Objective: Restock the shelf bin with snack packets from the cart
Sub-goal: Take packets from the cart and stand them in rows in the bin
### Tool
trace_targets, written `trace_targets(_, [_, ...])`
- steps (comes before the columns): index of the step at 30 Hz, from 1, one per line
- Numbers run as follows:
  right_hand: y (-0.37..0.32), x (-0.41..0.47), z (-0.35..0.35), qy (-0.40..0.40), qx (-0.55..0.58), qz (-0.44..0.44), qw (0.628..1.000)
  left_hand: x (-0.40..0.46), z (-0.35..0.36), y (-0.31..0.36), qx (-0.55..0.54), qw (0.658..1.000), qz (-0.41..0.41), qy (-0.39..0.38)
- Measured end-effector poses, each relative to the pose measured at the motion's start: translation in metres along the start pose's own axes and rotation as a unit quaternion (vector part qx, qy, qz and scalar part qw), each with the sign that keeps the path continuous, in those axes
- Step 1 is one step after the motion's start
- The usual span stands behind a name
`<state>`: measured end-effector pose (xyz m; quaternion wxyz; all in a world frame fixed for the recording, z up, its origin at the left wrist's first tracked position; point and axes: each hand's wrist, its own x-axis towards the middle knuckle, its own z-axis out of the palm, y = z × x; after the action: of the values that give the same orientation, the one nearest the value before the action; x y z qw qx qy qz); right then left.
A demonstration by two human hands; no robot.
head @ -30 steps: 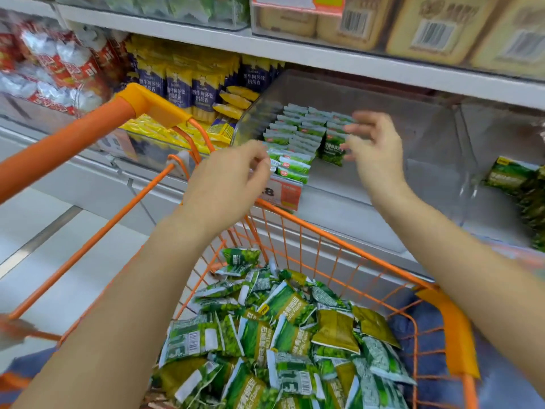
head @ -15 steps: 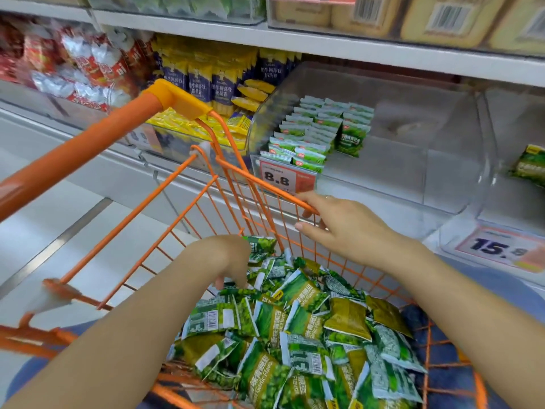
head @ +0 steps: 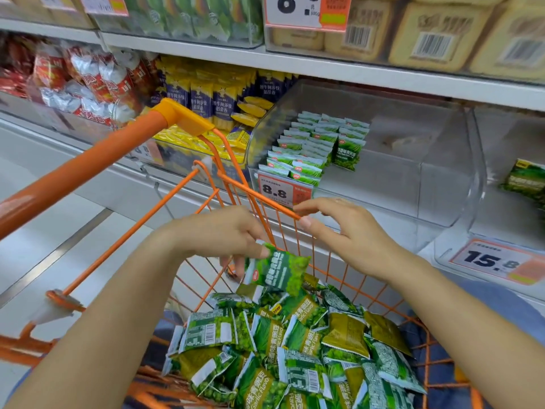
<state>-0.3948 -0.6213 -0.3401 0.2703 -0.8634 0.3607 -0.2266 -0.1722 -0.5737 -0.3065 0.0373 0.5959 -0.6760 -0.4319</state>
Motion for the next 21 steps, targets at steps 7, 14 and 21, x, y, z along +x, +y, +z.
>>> trace_targets(7, [-0.013,-0.002,-0.005,0.012,0.233,0.008,0.972,-0.003,-0.006,0.035,-0.217,0.960,0.086,0.156])
trace_targets(14, [-0.011,0.000,-0.010,0.057,0.334,0.018,0.941,0.013,0.001,0.052,-0.268,0.911,0.140,0.280])
trace_targets(21, [-0.007,0.005,-0.015,0.137,0.348,0.077,0.924,0.030,0.003,0.063,-0.271,0.881,0.144,0.360])
